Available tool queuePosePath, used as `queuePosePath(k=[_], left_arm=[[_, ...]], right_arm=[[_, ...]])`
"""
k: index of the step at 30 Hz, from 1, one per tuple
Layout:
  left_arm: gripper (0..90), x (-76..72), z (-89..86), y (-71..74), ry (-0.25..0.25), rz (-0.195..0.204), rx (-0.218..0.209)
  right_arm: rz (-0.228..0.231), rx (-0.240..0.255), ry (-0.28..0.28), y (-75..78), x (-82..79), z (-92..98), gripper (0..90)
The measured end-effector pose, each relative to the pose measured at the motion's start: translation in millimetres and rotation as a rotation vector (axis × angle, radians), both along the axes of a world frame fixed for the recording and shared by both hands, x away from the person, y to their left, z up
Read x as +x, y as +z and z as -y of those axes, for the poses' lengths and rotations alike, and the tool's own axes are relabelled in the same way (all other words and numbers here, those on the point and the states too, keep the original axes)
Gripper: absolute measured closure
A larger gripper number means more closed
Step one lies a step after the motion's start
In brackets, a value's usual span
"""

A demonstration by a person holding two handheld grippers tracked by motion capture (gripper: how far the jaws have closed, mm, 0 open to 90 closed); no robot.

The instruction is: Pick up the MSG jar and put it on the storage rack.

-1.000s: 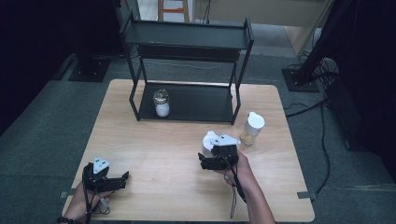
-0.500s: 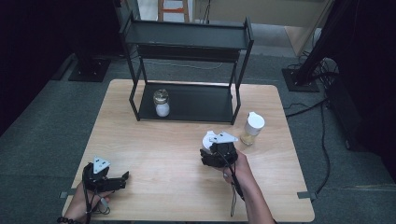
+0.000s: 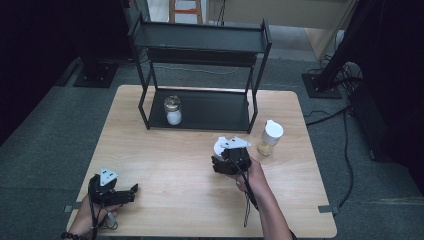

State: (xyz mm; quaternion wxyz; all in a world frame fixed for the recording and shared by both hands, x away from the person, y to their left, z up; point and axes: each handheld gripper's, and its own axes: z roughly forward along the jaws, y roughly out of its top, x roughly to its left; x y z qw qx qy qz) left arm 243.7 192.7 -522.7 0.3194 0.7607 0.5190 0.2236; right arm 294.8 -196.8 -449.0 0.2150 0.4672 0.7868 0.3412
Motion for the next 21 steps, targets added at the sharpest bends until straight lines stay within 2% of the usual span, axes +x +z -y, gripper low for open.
queuePosePath(k=[21], left_arm=[[0.0, -0.4, 0.0, 0.0, 0.0, 0.0, 0.001]], right_arm=[[-0.007, -0.003, 0.005, 7.1, 34.6, -15.9, 29.9]])
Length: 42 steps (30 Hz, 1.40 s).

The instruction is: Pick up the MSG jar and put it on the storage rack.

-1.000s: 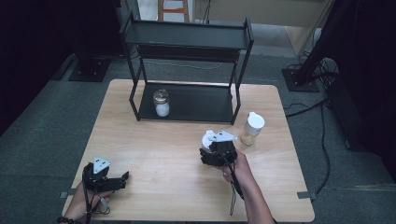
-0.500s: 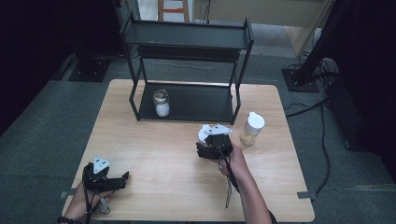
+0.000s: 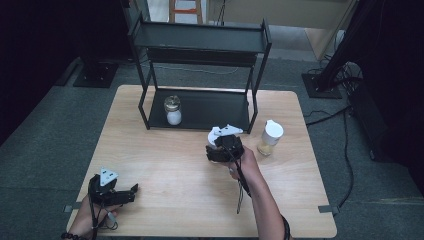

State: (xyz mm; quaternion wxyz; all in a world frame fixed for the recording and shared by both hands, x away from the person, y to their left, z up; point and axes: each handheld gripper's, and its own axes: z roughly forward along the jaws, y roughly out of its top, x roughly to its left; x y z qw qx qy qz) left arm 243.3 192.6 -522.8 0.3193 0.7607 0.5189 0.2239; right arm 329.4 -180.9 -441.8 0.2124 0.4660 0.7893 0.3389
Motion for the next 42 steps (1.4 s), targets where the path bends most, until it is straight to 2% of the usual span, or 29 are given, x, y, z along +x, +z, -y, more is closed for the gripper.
queuePosePath(k=[12, 29, 42], left_arm=[[0.0, 0.0, 0.0, 0.0, 0.0, 0.0, 0.0], [0.0, -0.2, -0.1, 0.2, -0.003, -0.002, 0.002], [0.0, -0.3, -0.1, 0.2, -0.002, -0.002, 0.002]], right_arm=[[0.003, -0.011, 0.0, 5.3, 17.7, -6.6, 29.9], [-0.003, -0.013, -0.028, 3.8, 41.5, -8.2, 29.9], [-0.003, -0.035, -0.046, 4.6, 62.2, -11.2, 30.0]])
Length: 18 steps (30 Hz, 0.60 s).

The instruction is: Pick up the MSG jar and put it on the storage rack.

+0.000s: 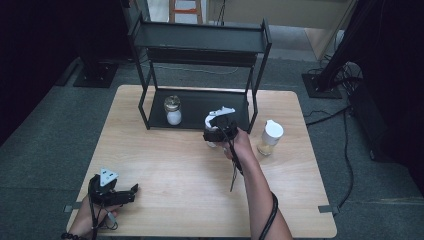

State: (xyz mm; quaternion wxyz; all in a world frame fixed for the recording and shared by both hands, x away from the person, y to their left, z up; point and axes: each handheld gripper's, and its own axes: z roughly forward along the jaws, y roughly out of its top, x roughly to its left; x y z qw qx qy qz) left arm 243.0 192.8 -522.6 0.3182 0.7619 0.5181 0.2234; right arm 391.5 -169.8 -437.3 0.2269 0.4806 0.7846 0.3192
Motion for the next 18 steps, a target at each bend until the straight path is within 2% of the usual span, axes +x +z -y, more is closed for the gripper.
queuePosePath(k=[11, 18], left_arm=[[0.0, -0.1, 0.1, 0.0, -0.001, 0.0, 0.0], [0.0, -0.1, 0.1, -0.1, -0.002, 0.001, 0.0]], right_arm=[[-0.002, -0.014, 0.002, 3.4, 16.4, -12.1, 30.0], [0.011, -0.018, 0.014, 11.5, 25.1, -20.5, 30.0]])
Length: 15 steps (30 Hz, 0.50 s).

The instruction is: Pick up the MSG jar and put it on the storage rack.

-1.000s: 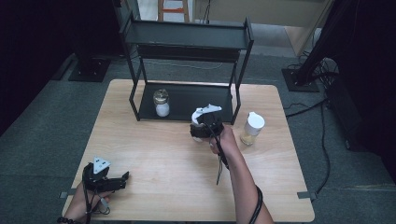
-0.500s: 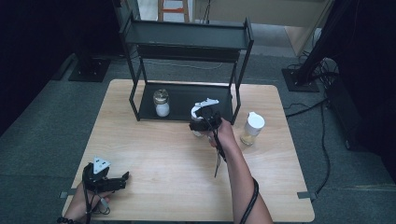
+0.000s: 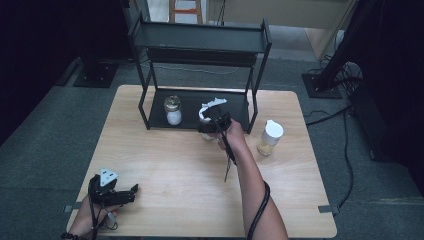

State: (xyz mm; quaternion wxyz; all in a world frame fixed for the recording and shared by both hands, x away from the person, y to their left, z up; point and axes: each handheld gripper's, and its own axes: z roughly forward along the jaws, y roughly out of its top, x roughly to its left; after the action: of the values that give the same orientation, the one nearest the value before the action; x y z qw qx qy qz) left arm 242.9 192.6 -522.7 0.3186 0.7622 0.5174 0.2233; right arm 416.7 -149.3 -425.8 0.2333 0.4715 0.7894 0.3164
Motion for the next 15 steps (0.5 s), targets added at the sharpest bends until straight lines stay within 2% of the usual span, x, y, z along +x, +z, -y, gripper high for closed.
queuePosePath(k=[15], left_arm=[[0.0, 0.0, 0.3, -0.1, -0.002, 0.001, -0.002]], right_arm=[[-0.007, -0.022, 0.018, 7.0, 32.2, -19.8, 30.0]])
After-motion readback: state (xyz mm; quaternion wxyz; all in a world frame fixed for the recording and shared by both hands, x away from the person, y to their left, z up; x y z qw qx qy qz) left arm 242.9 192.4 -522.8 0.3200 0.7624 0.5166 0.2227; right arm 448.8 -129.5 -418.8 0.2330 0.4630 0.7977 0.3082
